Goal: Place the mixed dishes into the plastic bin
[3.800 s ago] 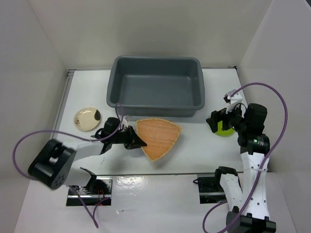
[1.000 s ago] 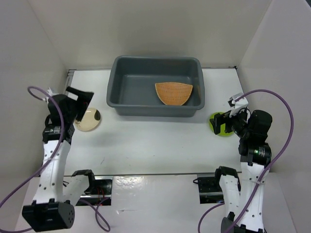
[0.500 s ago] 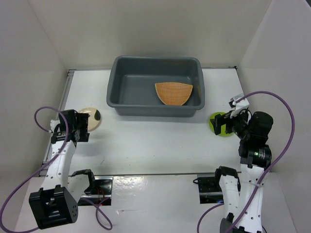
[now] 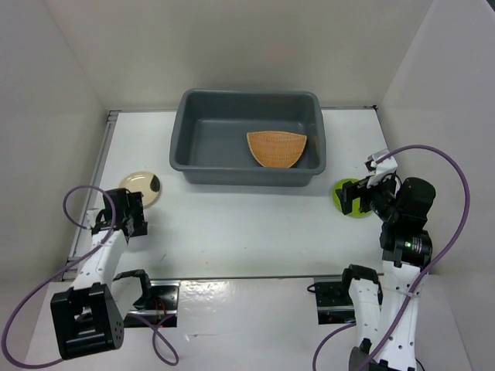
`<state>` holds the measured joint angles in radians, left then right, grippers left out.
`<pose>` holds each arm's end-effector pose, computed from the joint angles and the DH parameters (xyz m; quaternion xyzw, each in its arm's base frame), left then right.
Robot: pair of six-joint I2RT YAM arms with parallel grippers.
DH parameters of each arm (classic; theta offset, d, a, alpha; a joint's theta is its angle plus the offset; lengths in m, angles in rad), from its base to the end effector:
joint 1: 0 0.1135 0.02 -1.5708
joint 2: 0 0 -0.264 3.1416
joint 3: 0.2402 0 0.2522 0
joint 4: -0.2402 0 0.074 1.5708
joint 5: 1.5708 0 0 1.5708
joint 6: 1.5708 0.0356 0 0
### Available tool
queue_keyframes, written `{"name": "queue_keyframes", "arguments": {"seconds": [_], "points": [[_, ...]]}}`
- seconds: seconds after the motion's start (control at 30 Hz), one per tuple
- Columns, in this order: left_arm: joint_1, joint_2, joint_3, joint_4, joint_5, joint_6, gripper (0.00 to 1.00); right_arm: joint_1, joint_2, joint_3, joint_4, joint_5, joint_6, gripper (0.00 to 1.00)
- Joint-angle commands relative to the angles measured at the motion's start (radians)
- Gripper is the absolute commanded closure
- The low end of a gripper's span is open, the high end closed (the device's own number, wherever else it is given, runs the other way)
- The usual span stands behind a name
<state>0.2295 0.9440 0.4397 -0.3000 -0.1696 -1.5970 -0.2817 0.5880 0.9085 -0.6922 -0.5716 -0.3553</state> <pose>0.1781 0.0478 0.1829 -0.7508 0.5397 -0.1745 0.3385 0.1118 -0.0123 0.3563 -0.1881 0.7857 0.0515 0.5870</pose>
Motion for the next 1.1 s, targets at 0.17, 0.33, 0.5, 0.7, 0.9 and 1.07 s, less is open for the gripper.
{"name": "queue_keyframes", "arguments": {"seconds": [0.17,0.33,0.5,0.7,0.9,1.07], "points": [[0.027,0.179,-0.01,0.185,0.078,-0.031,0.01,-0.008,0.018,0.001,0.034,-0.004,0.013,0.01],[0.036,0.232,-0.029,0.228,0.067,-0.02,0.01,-0.017,0.027,0.001,0.034,-0.004,0.013,0.01],[0.045,0.34,-0.029,0.272,0.105,-0.006,0.01,-0.017,0.027,0.001,0.034,-0.004,0.013,0.01],[0.065,0.51,0.051,0.271,0.142,0.032,0.01,-0.027,0.027,0.001,0.034,-0.004,0.013,0.01],[0.065,0.507,0.042,0.298,0.142,0.074,0.07,-0.027,0.027,0.001,0.034,-0.004,0.013,0.01],[0.074,0.521,0.063,0.289,0.111,0.095,0.42,-0.027,0.027,0.001,0.034,-0.004,0.013,0.01]]}}
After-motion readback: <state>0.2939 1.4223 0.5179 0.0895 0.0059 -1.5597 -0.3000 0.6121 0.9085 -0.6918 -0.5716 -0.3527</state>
